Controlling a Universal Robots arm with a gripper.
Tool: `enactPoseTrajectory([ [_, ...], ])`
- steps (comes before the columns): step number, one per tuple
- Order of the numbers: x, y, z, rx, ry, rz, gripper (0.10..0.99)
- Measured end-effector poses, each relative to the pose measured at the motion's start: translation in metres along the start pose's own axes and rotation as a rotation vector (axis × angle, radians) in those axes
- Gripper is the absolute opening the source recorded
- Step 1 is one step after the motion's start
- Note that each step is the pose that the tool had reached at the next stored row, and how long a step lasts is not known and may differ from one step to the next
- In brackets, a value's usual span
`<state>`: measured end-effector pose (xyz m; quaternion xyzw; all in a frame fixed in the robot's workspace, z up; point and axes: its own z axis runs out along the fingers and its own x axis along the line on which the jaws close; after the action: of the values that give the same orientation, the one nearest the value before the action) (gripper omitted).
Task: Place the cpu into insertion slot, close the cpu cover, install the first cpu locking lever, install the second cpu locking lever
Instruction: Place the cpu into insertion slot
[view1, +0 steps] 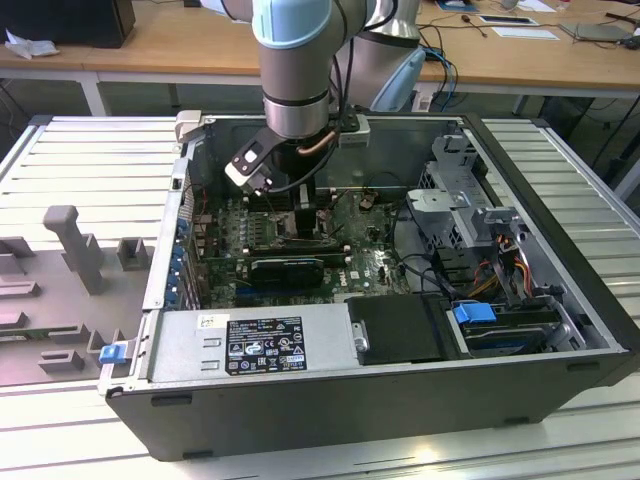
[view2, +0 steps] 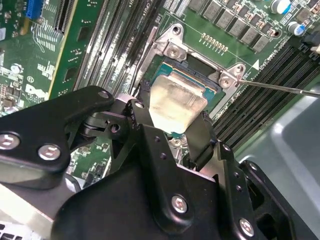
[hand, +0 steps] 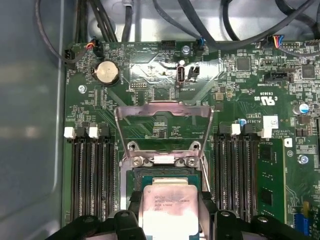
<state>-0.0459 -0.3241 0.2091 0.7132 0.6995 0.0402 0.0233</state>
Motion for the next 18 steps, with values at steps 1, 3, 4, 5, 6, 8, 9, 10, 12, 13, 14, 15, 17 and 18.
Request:
enactPoseTrajectory([
  [1,0.0000,-0.0001,0.0005,0.000,-0.0001,0.000,0.529],
  [3,0.0002,-0.0001,0.0016,0.000,-0.0001,0.000,0.529],
  [4,0.0004,0.0001,0.0022,0.000,-0.0001,0.000,0.529],
  [5,0.0006,0.0007,0.0031,0.000,-0.0002,0.000,0.529],
  [6,0.0010,0.0009,0.0036,0.000,-0.0002,0.000,0.529],
  [8,0.0019,0.0011,0.0053,0.000,0.0001,0.000,0.529],
  [9,0.0020,0.0010,0.0068,0.001,-0.0001,0.000,0.529],
  [10,0.0020,0.0009,0.0069,0.001,-0.0005,0.000,0.529],
  [12,0.0021,0.0009,0.0070,0.001,-0.0007,0.000,0.529],
  [13,0.0020,0.0009,0.0070,0.000,-0.0009,0.000,0.529],
  [14,0.0020,0.0009,0.0070,0.001,-0.0011,0.000,0.529],
  [15,0.0021,0.0009,0.0070,0.001,-0.0012,0.000,0.529],
  [17,0.0021,0.0009,0.0070,0.001,-0.0014,0.000,0.529],
  [18,0.0021,0.0009,0.0070,0.001,-0.0015,0.000,0.529],
])
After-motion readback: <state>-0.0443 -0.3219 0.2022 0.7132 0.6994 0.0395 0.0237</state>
